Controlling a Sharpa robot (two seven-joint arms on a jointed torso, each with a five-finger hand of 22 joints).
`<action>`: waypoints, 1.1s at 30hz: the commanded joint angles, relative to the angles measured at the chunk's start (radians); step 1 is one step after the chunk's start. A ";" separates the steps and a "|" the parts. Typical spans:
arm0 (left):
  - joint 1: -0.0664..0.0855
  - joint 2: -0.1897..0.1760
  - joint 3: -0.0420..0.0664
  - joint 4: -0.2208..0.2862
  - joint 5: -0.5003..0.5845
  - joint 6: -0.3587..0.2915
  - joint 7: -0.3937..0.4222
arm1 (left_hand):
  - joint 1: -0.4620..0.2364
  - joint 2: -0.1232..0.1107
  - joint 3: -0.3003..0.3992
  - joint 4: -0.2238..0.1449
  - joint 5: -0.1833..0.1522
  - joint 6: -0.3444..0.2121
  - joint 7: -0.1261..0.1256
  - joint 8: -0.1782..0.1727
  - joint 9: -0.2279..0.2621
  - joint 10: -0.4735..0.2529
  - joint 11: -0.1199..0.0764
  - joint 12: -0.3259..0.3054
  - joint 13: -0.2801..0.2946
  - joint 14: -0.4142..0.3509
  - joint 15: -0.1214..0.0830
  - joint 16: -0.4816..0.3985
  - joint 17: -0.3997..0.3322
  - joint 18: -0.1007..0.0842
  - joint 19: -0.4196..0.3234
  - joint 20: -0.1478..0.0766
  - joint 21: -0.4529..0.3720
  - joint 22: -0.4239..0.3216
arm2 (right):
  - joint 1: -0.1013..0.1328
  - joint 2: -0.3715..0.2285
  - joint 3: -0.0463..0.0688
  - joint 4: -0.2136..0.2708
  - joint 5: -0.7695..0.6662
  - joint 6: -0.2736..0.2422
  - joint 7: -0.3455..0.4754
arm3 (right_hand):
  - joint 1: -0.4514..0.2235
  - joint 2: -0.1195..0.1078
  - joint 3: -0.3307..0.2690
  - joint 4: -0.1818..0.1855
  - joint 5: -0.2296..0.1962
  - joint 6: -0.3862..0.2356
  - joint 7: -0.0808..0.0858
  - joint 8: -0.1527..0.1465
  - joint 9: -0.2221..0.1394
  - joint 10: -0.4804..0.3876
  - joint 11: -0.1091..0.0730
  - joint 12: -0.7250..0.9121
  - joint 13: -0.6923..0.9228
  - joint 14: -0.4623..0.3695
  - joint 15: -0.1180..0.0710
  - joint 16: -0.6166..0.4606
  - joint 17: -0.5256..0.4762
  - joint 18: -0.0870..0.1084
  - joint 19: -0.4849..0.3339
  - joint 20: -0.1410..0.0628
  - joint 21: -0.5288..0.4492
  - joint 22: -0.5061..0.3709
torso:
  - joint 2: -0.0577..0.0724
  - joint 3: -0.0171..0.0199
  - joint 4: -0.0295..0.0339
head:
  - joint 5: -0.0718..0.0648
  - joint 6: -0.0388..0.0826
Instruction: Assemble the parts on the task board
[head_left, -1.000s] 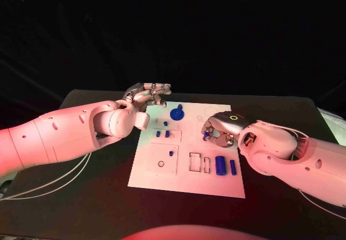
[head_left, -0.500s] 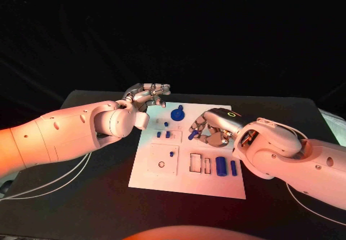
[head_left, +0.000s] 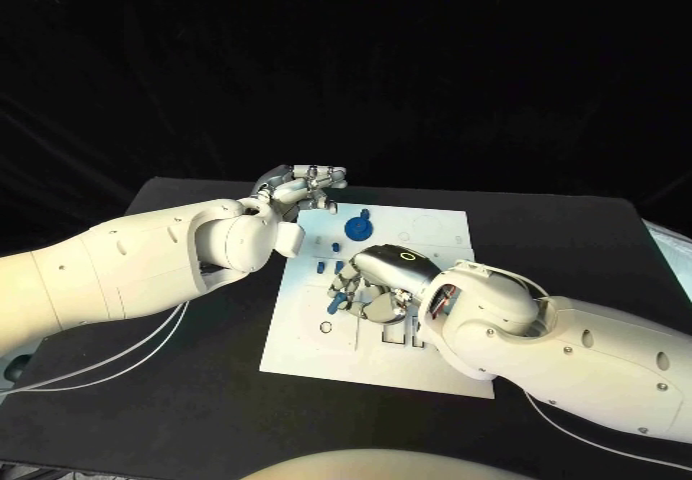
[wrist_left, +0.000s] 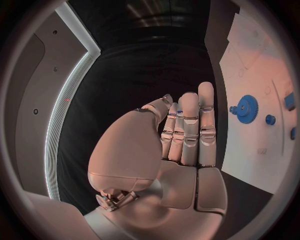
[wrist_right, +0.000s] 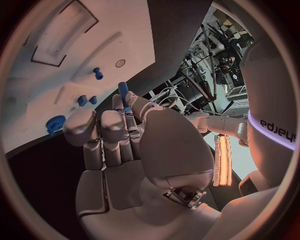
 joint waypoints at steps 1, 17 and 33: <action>0.000 0.004 0.001 0.000 0.000 0.022 0.003 | -0.009 0.004 -0.004 -0.001 -0.005 -0.007 0.003 0.005 -0.001 -0.006 0.003 0.005 0.001 -0.007 0.001 -0.002 -0.002 0.011 0.003 0.003 -0.003 -0.001 | -0.011 0.018 -0.001 -0.017 -0.031 0.026 0.030 | -0.005 0.002 0.008 -0.002 0.006 0.001 0.004 -0.003 0.001 -0.009 -0.002 -0.008 -0.001 0.011 -0.003 0.003 0.001 -0.007 0.003 0.005 0.002 0.002 | 0.001 0.0005 0.0000 | 0.004 -0.001; 0.000 0.009 0.001 -0.001 0.000 0.025 0.001 | -0.008 0.005 -0.005 -0.002 -0.005 -0.008 0.003 0.005 -0.001 -0.007 0.003 0.006 0.002 -0.007 0.002 -0.002 -0.002 0.011 0.003 0.003 -0.004 -0.002 | -0.043 0.073 -0.008 -0.083 -0.111 0.071 -0.002 | -0.005 0.003 0.009 -0.003 0.006 0.000 0.004 -0.003 0.001 -0.009 -0.001 -0.009 -0.001 0.012 -0.003 0.006 0.004 -0.007 0.003 0.005 0.002 0.002 | 0.001 0.0015 -0.0016 | 0.011 -0.011; 0.000 0.014 0.001 -0.004 0.000 0.027 -0.002 | -0.008 0.005 -0.005 -0.002 -0.005 -0.008 0.003 0.005 -0.001 -0.008 0.003 0.006 0.002 -0.008 0.002 -0.002 -0.002 0.011 0.003 0.003 -0.004 -0.002 | -0.045 0.087 -0.010 -0.099 -0.147 0.129 -0.056 | -0.006 0.003 0.010 -0.004 0.007 0.001 0.004 -0.003 0.002 -0.007 -0.001 -0.010 -0.001 0.013 -0.002 0.008 0.007 -0.008 0.003 0.005 0.003 0.003 | 0.000 0.0016 -0.0020 | 0.012 -0.017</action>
